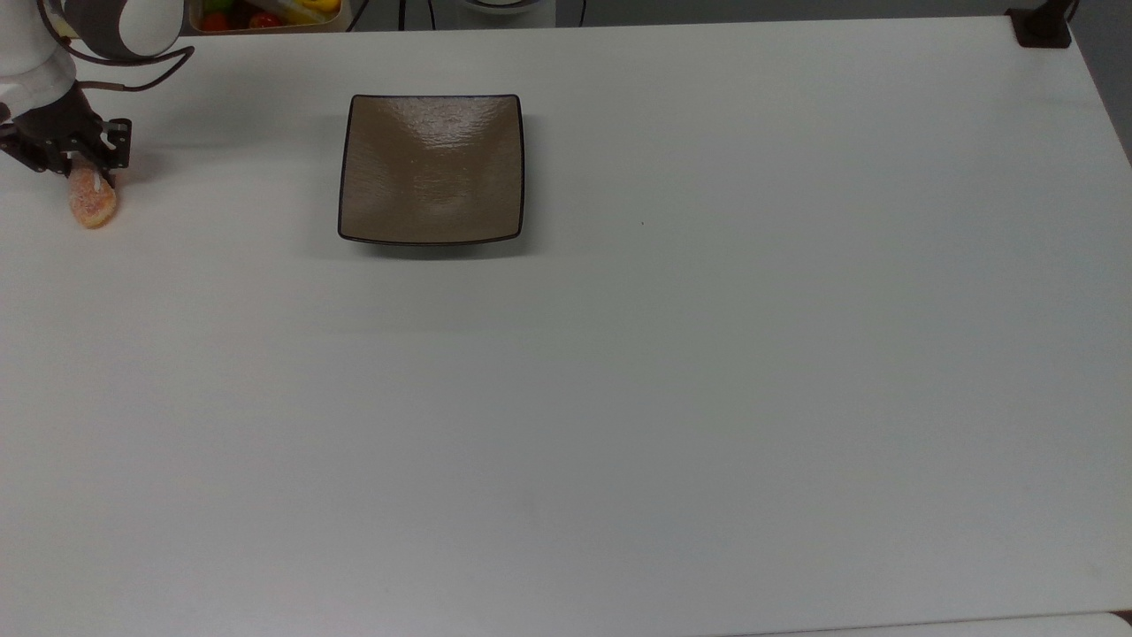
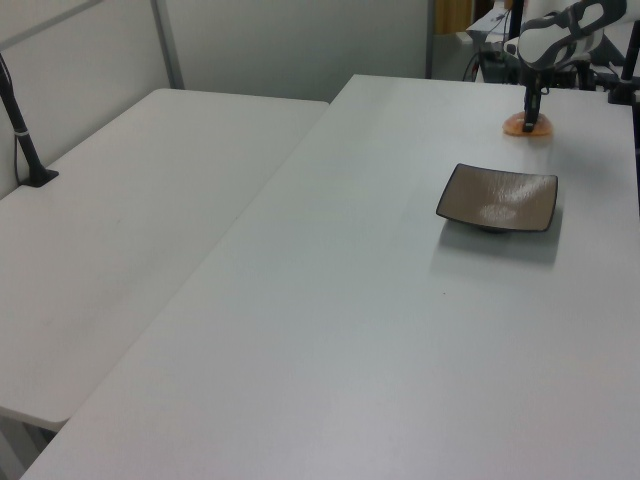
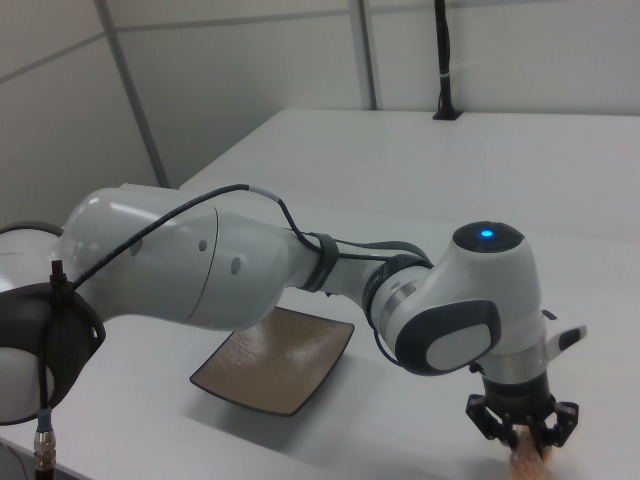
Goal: Bread is placed on a ceramic plate
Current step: 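Close the gripper around the bread roll, then lift the held bread roll and carry it over the brown plate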
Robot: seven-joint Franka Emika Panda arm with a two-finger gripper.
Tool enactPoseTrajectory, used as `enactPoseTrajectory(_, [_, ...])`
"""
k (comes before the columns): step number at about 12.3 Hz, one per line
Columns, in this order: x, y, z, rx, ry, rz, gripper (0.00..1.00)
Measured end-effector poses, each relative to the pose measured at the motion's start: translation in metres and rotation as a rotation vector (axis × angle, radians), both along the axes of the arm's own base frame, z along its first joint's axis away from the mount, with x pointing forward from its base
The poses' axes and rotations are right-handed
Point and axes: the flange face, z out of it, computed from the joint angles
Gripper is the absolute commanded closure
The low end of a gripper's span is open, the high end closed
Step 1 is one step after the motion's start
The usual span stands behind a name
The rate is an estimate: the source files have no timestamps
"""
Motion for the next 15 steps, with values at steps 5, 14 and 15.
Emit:
enactPoseTrajectory(5, [-0.001, 0.017, 0.048, 0.032, 0.022, 0.01, 0.79])
enactPoseTrajectory(14, [-0.016, 0.198, 0.238, 0.199, 0.06, 0.13, 0.77])
enactPoseTrajectory(15, [-0.016, 0.218, 0.246, 0.205, 0.066, 0.128, 0.77])
